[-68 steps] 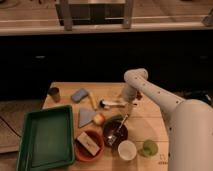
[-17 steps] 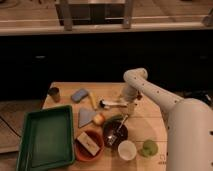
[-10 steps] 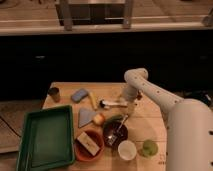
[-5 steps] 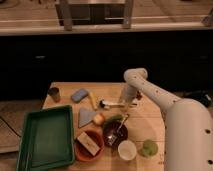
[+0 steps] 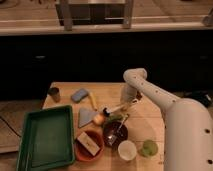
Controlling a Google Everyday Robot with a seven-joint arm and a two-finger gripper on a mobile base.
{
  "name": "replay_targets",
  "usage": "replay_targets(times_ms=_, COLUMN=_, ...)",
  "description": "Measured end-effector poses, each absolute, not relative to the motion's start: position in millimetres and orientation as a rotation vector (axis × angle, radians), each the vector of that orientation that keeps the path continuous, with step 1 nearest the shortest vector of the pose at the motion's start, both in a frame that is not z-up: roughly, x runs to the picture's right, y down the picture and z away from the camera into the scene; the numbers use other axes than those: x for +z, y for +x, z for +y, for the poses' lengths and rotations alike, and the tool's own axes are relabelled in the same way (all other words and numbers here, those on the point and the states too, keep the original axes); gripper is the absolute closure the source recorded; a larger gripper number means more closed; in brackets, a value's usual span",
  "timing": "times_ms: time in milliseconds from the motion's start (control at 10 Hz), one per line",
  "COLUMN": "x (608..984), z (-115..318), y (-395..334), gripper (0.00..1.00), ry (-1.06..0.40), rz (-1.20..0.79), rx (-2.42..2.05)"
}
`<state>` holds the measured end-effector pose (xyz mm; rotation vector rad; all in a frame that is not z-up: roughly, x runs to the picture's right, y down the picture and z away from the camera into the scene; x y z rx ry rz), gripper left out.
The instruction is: Place brush in tray
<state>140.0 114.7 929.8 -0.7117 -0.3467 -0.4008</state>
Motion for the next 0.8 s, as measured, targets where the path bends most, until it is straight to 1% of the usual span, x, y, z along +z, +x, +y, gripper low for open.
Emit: replay_targets(times_ms=800, x=901, z=60, y=142, gripper=1.00, ry=-0.644, rz=-0.335, rx=-0.362)
